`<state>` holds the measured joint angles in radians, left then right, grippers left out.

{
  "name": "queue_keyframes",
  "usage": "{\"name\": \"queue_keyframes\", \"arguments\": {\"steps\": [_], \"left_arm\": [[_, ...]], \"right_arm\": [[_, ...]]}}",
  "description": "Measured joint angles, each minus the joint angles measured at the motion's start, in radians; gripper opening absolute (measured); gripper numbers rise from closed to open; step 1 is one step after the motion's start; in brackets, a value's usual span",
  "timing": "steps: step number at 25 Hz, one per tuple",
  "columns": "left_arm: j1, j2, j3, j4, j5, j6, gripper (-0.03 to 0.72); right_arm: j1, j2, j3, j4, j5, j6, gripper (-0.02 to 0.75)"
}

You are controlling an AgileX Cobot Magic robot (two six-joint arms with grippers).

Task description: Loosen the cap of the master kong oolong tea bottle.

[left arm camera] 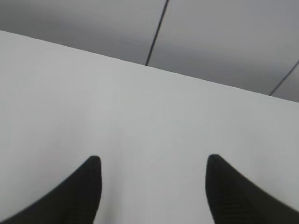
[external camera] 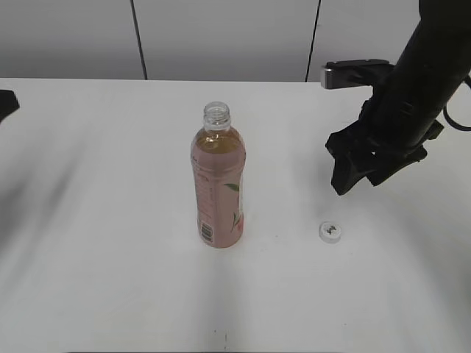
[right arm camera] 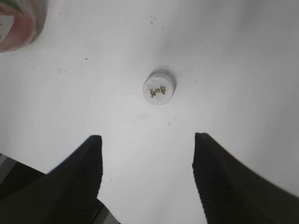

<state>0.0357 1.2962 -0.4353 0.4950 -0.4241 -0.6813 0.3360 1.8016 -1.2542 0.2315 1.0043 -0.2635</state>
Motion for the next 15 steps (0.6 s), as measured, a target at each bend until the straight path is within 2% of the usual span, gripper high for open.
{"name": "queue_keyframes", "arguments": {"steps": [4, 9, 11, 15], "left_arm": [[-0.001, -0.191, -0.011, 0.005, 0.261, -0.051, 0.433], [-0.038, -0.411, -0.011, -0.091, 0.666, -0.039, 0.433], [-0.062, -0.516, -0.011, -0.174, 0.798, 0.043, 0.433], [-0.086, -0.653, -0.018, -0.405, 0.98, 0.289, 0.433]], "right_arm": [[0.0, -0.052, 0.0, 0.0, 0.065, 0.009, 0.463], [0.0, -0.166, 0.049, -0.005, 0.116, 0.017, 0.463], [0.0, -0.245, 0.098, -0.006, 0.105, 0.024, 0.463], [0.0, -0.385, 0.208, -0.02, 0.089, 0.039, 0.463]]}}
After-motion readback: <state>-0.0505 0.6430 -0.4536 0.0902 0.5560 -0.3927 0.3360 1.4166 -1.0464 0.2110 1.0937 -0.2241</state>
